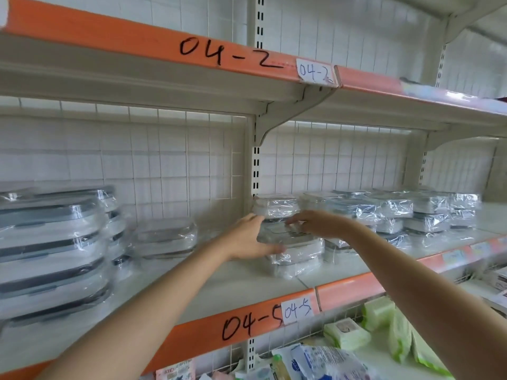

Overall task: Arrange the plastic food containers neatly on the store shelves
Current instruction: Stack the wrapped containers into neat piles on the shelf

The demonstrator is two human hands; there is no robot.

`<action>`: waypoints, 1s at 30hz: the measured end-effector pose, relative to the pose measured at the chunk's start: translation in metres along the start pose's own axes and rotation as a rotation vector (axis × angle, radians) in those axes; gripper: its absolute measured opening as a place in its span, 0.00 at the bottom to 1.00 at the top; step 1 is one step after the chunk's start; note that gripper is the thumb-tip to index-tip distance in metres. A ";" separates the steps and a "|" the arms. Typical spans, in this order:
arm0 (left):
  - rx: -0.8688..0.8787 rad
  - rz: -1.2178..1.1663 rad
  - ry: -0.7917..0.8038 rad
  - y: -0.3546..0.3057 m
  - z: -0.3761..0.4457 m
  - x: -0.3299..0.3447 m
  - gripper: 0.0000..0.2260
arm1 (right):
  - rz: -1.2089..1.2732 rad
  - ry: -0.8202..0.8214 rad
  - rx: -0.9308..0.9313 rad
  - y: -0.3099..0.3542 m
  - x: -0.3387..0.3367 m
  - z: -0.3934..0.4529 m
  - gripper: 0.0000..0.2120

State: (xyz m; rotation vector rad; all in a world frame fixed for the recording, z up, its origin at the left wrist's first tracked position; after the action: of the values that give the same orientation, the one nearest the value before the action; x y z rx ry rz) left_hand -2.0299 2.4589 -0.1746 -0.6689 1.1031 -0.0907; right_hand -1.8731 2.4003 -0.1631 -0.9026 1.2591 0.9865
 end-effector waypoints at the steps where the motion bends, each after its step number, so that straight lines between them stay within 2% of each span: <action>1: -0.015 -0.027 0.018 -0.004 0.007 0.009 0.46 | 0.052 0.008 -0.014 -0.001 0.000 -0.001 0.22; 4: -0.042 0.039 0.080 -0.007 0.024 0.029 0.50 | 0.162 0.032 -0.067 -0.002 -0.001 -0.008 0.25; 7: -0.025 0.024 0.035 -0.004 0.026 0.024 0.46 | 0.311 -0.046 -0.022 -0.007 -0.001 -0.011 0.27; 9: -0.029 -0.047 -0.002 0.001 0.016 0.010 0.44 | 0.307 -0.075 -0.054 -0.004 0.004 -0.010 0.25; 10: -0.040 -0.066 -0.018 0.005 0.010 0.001 0.44 | 0.287 -0.042 -0.090 -0.001 0.009 -0.010 0.23; 12: -0.070 -0.049 -0.049 0.017 -0.005 -0.021 0.42 | 0.229 0.143 -0.139 0.011 0.027 -0.009 0.24; 14: -0.120 -0.015 -0.049 0.032 -0.023 -0.041 0.40 | 0.015 0.311 -0.195 0.017 0.047 -0.004 0.36; 15: -0.154 0.003 -0.031 0.039 -0.032 -0.048 0.39 | -0.125 0.319 -0.219 0.020 0.051 -0.001 0.42; 16: -0.189 0.024 -0.004 0.046 -0.041 -0.053 0.38 | -0.192 0.294 -0.227 0.023 0.050 0.003 0.45; 18: -0.255 0.055 0.054 0.061 -0.059 -0.056 0.37 | -0.159 0.256 -0.216 0.027 0.045 0.010 0.46; 22: -0.312 0.102 0.141 0.084 -0.084 -0.050 0.37 | -0.104 0.144 -0.244 0.032 0.022 0.024 0.43; 27: -0.294 0.143 0.159 0.094 -0.092 -0.039 0.43 | 0.069 -0.063 -0.334 0.068 -0.009 0.049 0.37; 30: -0.298 0.156 0.148 0.100 -0.092 -0.038 0.44 | -0.066 -0.149 -0.319 0.093 -0.009 0.074 0.42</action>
State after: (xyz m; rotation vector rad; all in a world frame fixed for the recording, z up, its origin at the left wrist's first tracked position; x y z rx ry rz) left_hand -2.1505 2.5123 -0.2243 -0.8486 1.3216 0.1637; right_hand -1.9371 2.4997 -0.1480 -1.0867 0.9561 1.1995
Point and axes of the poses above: each hand's wrist, its own z-axis towards the middle knuckle, its own x-axis out of the palm, y = z × x, the point moved 6 cm from there along z, towards the middle knuckle, and after that the axes turned 15 degrees about -z, right-handed, at the moved point
